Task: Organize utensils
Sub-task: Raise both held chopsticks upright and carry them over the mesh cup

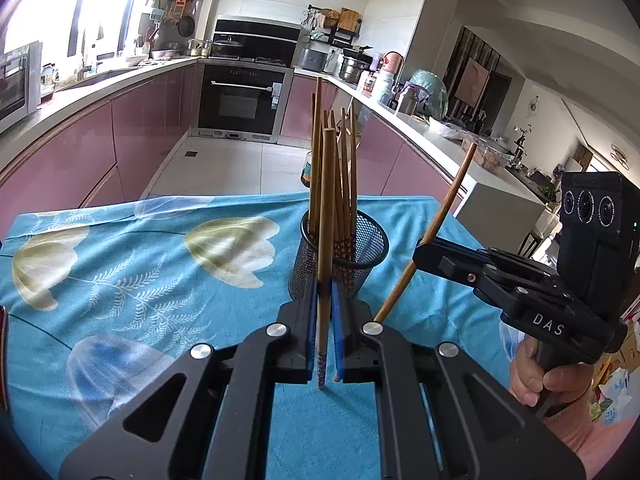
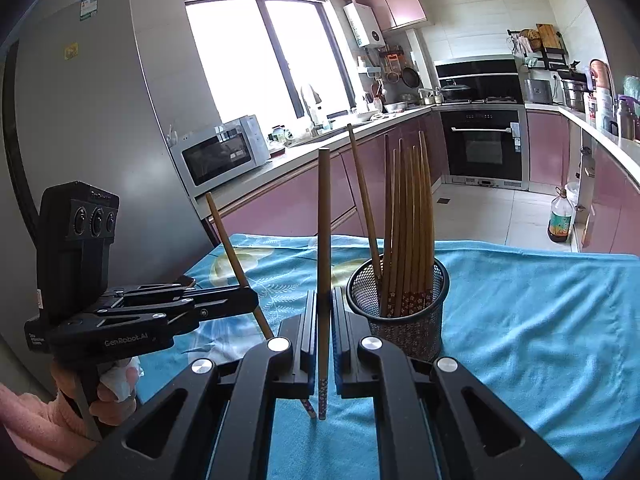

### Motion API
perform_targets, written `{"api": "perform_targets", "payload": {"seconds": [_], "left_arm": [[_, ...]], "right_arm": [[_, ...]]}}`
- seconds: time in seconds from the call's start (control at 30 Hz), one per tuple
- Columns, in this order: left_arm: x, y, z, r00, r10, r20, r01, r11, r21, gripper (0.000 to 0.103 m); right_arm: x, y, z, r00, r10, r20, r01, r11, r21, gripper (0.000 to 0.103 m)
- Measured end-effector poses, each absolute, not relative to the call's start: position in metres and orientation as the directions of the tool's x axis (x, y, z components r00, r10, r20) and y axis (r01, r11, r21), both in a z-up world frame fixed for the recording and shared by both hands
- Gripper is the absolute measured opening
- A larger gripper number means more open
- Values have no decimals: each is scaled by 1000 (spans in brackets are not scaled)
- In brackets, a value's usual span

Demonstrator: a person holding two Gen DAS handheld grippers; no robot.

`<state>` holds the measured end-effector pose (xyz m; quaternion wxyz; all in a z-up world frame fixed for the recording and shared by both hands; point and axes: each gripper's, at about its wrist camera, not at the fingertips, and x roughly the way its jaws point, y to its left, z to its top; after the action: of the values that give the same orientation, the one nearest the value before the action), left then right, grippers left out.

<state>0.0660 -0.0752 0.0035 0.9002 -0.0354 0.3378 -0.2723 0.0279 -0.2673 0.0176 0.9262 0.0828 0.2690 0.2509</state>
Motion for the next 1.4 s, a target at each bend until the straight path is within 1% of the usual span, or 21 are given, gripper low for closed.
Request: {"api": "perform_targets", "payload": {"seconds": [0.6, 1.4], "left_arm": [[70, -77, 21, 641, -531, -554, 485, 840, -244, 8], [69, -86, 45, 672, -543, -503, 517, 831, -206, 8]], "right_arm": [[21, -276, 38, 765, 487, -421, -421, 873, 246, 6], [22, -276, 59, 793, 477, -379, -434, 879, 197, 6]]}}
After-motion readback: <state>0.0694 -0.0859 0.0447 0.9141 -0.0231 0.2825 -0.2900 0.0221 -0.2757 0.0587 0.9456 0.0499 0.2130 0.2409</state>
